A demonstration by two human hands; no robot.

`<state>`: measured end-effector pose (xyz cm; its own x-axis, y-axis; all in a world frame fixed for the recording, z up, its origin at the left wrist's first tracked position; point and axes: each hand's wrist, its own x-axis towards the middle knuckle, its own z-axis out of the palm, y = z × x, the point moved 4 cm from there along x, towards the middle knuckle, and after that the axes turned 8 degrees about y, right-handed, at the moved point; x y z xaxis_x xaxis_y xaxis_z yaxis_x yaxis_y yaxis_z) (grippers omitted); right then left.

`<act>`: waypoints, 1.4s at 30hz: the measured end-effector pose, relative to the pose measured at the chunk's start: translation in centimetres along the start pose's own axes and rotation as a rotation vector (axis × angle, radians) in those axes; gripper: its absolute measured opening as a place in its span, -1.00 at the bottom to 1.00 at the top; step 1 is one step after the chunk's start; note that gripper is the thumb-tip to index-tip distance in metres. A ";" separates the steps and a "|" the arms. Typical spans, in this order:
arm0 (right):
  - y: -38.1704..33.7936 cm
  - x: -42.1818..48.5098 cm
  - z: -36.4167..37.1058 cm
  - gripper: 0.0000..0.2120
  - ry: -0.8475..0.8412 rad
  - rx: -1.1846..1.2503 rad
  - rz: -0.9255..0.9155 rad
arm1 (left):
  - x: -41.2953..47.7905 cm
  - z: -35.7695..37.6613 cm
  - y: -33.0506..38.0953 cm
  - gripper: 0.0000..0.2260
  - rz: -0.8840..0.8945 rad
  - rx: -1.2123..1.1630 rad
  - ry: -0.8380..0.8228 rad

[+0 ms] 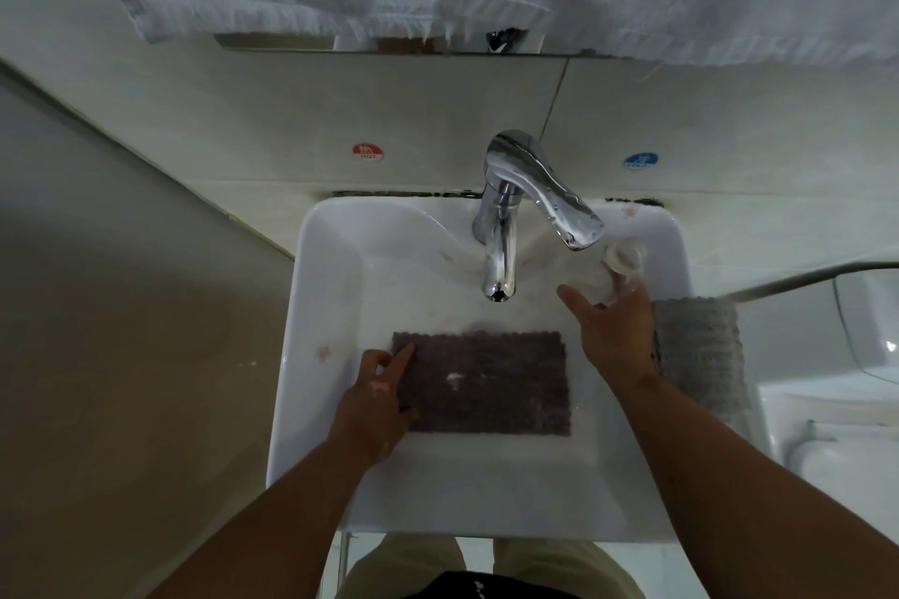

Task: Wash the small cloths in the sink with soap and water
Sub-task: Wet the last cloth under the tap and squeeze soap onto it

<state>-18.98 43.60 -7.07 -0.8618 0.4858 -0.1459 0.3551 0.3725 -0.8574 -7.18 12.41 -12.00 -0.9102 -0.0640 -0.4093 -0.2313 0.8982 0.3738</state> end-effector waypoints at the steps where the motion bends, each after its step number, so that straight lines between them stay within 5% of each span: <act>1: 0.0 0.0 -0.2 -0.48 -0.006 0.019 0.007 | 0.0 0.0 0.0 -0.16 0.002 0.000 0.000; 4: -1.0 -1.3 -0.9 -0.66 -0.056 0.026 -0.063 | 0.0 0.0 0.0 -0.16 0.003 -0.008 0.003; 9: -1.4 -5.0 -2.6 -0.61 -0.203 -0.013 -0.187 | -0.1 -0.1 0.3 -0.17 0.005 -0.018 0.014; 15: 0.9 -7.9 -4.5 -0.52 -0.517 -0.470 -0.413 | -0.1 -0.3 0.3 -0.17 -0.005 0.028 0.003; 18: 1.8 -8.8 -4.5 -0.50 -0.528 -0.621 -0.535 | -0.1 -0.4 0.5 -0.18 -0.006 0.031 0.001; 31: 2.5 -9.6 -2.9 -0.65 -0.685 -0.829 -0.414 | -0.1 -0.1 0.3 -0.18 -0.005 0.004 0.006; 42: 3.0 -10.3 -5.1 -0.52 -0.646 -1.011 -0.438 | -0.1 -0.1 0.2 -0.19 -0.005 -0.017 0.018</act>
<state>-7.17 43.75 -5.60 -0.8937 -0.1950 -0.4041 -0.1311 0.9748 -0.1806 -7.22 12.54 -11.80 -0.9150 -0.0769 -0.3960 -0.2420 0.8901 0.3862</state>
